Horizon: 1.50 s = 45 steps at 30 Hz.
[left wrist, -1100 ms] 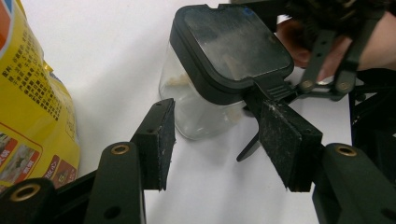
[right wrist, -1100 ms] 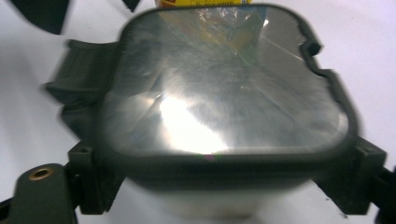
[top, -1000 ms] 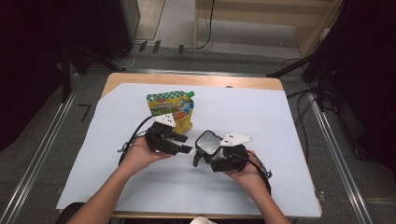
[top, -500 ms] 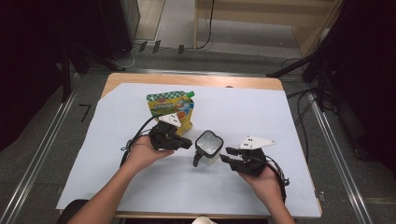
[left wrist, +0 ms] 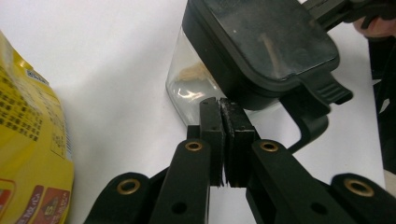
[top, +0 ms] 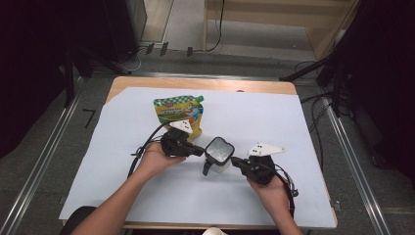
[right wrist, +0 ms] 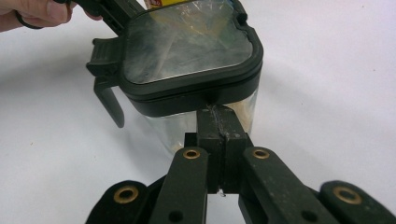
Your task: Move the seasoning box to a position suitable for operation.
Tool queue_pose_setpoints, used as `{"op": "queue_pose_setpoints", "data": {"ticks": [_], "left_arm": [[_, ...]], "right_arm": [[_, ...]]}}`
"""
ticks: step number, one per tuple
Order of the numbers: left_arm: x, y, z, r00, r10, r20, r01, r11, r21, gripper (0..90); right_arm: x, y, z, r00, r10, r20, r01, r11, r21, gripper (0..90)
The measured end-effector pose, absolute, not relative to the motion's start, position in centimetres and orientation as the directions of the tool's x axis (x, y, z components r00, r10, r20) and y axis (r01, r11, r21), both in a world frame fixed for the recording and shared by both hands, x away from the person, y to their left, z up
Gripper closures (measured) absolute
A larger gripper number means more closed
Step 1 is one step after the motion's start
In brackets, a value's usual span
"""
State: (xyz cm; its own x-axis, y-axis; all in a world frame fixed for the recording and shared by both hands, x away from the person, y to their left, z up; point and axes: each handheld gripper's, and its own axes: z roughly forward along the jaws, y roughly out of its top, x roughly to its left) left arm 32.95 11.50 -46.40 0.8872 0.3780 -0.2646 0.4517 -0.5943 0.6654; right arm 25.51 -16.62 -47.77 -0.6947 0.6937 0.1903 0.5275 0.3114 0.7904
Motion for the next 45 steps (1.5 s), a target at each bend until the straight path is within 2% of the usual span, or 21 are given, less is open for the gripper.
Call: {"op": "queue_pose_setpoints", "data": {"ticks": [30, 39, 45], "left_arm": [[31.4, 9.7, -46.7, 0.907, 0.287, -0.309, 0.421, -0.601, 0.679, 90.0], [30.7, 8.6, -46.9, 0.904, 0.244, -0.352, 0.426, -0.603, 0.675, 89.9], [30.7, 9.3, -46.3, 0.913, 0.230, -0.337, 0.406, -0.604, 0.686, 85.5]], "right_arm": [[27.1, -17.8, -48.1, -0.653, 0.734, 0.185, 0.558, 0.302, 0.773, 90.0], [28.2, -18.1, -48.2, -0.637, 0.747, 0.189, 0.558, 0.279, 0.781, 90.0], [27.3, -18.7, -47.2, -0.633, 0.751, 0.187, 0.556, 0.273, 0.785, 90.0]]}}
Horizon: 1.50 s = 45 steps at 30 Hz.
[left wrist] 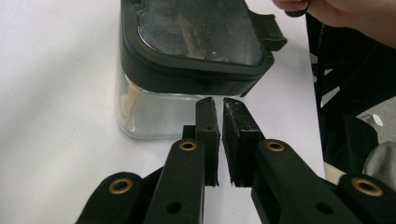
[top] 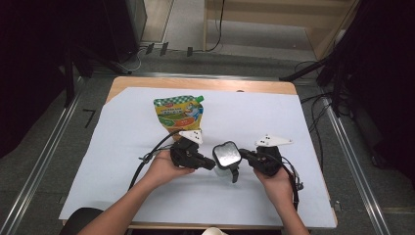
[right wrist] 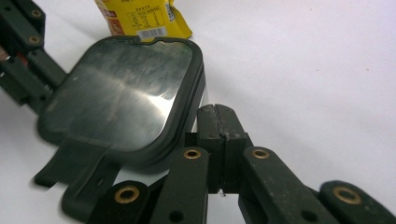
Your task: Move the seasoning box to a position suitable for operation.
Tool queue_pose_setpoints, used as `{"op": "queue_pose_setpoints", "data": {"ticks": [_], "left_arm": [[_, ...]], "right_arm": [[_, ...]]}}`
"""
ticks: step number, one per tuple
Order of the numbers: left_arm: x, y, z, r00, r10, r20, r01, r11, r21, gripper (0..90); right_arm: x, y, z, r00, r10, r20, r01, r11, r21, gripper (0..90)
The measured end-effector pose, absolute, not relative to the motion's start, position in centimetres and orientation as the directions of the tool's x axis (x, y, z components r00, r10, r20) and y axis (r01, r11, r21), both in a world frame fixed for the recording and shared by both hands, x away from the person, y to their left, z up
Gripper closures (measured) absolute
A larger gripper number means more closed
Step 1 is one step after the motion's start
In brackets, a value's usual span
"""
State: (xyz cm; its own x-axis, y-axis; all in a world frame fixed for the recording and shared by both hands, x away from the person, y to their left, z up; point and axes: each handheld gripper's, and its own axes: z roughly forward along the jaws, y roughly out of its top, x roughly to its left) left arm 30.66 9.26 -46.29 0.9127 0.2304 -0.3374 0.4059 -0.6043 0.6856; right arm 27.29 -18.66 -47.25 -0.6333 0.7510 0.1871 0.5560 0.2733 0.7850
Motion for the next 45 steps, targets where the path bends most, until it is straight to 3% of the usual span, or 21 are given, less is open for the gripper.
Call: {"op": "queue_pose_setpoints", "data": {"ticks": [6, 12, 15, 26, 45], "left_arm": [[31.1, 10.1, -45.7, 0.913, 0.249, -0.321, 0.407, -0.586, 0.701, 73.9], [31.3, 10.4, -45.6, 0.918, 0.276, -0.284, 0.395, -0.586, 0.708, 52.5], [31.4, 10.5, -45.7, 0.918, 0.269, -0.290, 0.396, -0.587, 0.707, 49.4], [31.7, 10.4, -45.8, 0.918, 0.270, -0.290, 0.396, -0.589, 0.704, 44.3], [31.8, 10.3, -45.8, 0.912, 0.288, -0.293, 0.409, -0.576, 0.707, 41.6]], "right_arm": [[24.8, -19.7, -46.3, -0.636, 0.750, 0.180, 0.552, 0.279, 0.786, 90.0], [23.1, -19.8, -46.0, -0.644, 0.742, 0.186, 0.550, 0.280, 0.787, 90.0], [22.2, -19.5, -46.0, -0.657, 0.731, 0.182, 0.549, 0.299, 0.781, 90.0], [20.0, -17.9, -46.6, -0.705, 0.686, 0.179, 0.539, 0.355, 0.764, 90.0], [20.9, -15.8, -47.9, -0.735, 0.652, 0.187, 0.545, 0.403, 0.735, 90.0]]}}
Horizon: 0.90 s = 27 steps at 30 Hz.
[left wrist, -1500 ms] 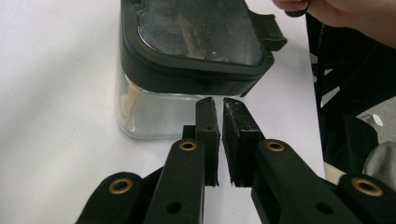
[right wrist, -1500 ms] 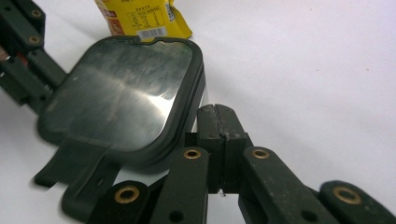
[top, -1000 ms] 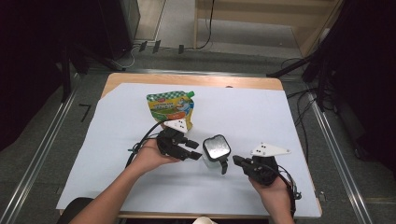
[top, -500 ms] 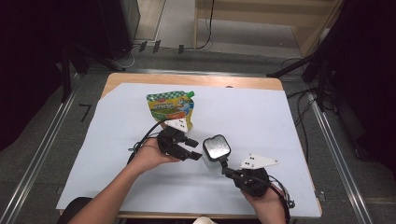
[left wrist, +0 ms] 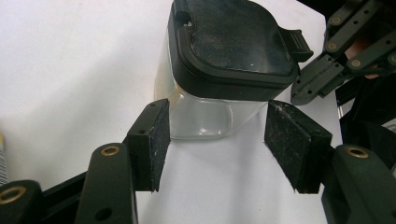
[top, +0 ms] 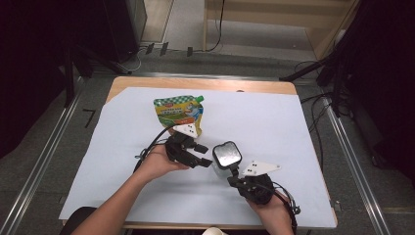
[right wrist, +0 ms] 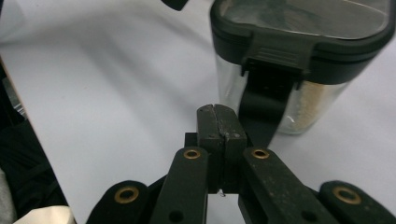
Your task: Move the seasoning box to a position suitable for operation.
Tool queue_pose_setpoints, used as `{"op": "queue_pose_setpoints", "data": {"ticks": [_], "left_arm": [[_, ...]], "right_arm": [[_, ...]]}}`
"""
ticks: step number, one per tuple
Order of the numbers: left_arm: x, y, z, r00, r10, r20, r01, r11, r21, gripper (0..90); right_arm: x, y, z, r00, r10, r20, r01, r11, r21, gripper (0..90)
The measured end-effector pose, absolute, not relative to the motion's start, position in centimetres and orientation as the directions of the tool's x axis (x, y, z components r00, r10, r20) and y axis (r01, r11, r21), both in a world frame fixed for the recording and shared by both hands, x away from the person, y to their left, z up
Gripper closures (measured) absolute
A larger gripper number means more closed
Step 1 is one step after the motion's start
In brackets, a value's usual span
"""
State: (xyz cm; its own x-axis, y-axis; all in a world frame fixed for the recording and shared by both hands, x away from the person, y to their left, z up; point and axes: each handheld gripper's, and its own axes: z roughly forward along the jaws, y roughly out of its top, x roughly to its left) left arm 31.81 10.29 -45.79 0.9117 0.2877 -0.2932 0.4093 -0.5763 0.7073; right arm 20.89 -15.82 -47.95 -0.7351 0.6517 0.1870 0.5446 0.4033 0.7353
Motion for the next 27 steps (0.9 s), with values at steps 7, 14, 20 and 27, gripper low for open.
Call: {"op": "queue_pose_setpoints", "data": {"ticks": [7, 14, 20, 27], "left_arm": [[31.7, 10.3, -45.7, 0.915, 0.287, -0.283, 0.401, -0.576, 0.712, 41.4], [31.7, 10.2, -45.7, 0.913, 0.278, -0.298, 0.407, -0.574, 0.710, 43.8], [31.7, 10.1, -45.8, 0.915, 0.271, -0.299, 0.403, -0.579, 0.709, 44.0], [31.6, 10.0, -45.8, 0.913, 0.263, -0.311, 0.408, -0.579, 0.706, 46.1]], "right_arm": [[21.1, -15.9, -48.1, -0.740, 0.645, 0.188, 0.543, 0.409, 0.734, 90.0], [21.4, -16.7, -48.1, -0.723, 0.665, 0.187, 0.555, 0.397, 0.731, 90.0], [21.9, -17.4, -48.1, -0.709, 0.680, 0.188, 0.564, 0.386, 0.730, 90.0], [22.6, -18.8, -48.1, -0.686, 0.703, 0.191, 0.581, 0.371, 0.724, 90.0]]}}
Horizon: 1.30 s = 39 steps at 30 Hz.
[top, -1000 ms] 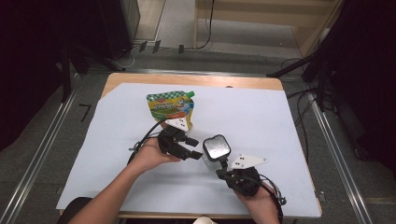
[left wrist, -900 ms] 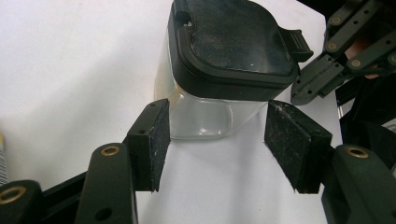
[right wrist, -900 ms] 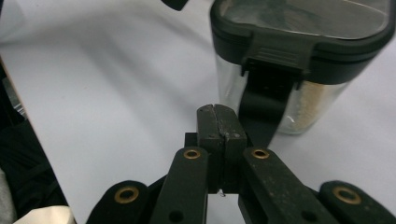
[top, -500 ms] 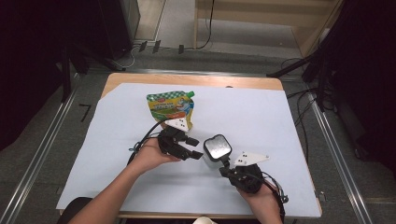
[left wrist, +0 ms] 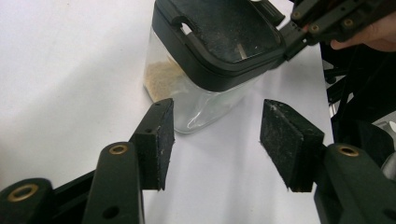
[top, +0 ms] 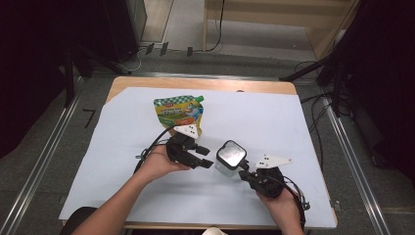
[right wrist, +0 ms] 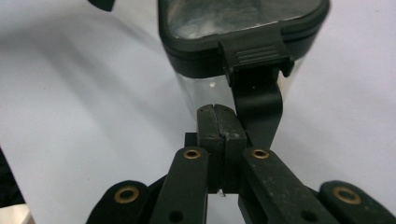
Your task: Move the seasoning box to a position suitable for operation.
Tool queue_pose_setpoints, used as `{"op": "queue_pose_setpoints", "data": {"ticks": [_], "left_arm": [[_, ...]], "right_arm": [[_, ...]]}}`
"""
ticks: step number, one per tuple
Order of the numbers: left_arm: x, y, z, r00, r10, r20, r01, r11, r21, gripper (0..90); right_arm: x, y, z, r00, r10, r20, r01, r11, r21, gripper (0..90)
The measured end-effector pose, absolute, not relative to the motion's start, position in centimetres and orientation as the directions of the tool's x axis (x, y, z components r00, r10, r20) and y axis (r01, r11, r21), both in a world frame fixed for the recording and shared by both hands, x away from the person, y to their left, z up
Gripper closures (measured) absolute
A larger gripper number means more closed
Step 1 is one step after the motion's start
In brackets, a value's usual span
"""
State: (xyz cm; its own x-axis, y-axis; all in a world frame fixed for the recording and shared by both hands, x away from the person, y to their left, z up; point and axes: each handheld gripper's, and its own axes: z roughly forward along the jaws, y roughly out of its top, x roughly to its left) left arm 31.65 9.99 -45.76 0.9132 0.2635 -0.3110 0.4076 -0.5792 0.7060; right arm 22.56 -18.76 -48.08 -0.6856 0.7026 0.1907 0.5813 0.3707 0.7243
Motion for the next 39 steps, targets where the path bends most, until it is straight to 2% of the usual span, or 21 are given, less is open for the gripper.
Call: {"op": "queue_pose_setpoints", "data": {"ticks": [13, 24, 31, 35, 39], "left_arm": [[31.5, 9.4, -45.9, 0.931, 0.257, -0.260, 0.364, -0.596, 0.716, 41.8], [32.1, 8.8, -46.8, 0.933, 0.243, -0.266, 0.359, -0.583, 0.728, 36.9], [31.7, 8.2, -46.2, 0.930, 0.242, -0.275, 0.366, -0.591, 0.719, 33.2], [32.0, 7.7, -45.4, 0.933, 0.244, -0.264, 0.359, -0.589, 0.724, 29.8], [32.9, 7.0, -44.9, 0.931, 0.240, -0.276, 0.365, -0.581, 0.727, 27.4]], "right_arm": [[24.0, -20.9, -48.0, -0.652, 0.734, 0.191, 0.600, 0.345, 0.721, 90.0], [26.0, -21.5, -48.2, -0.629, 0.757, 0.176, 0.608, 0.338, 0.719, 90.0], [25.5, -22.6, -47.5, -0.620, 0.763, 0.183, 0.611, 0.323, 0.723, 90.0], [25.4, -24.0, -47.0, -0.580, 0.795, 0.179, 0.613, 0.281, 0.739, 90.0], [26.8, -24.0, -47.8, -0.522, 0.829, 0.201, 0.654, 0.237, 0.719, 90.0]]}}
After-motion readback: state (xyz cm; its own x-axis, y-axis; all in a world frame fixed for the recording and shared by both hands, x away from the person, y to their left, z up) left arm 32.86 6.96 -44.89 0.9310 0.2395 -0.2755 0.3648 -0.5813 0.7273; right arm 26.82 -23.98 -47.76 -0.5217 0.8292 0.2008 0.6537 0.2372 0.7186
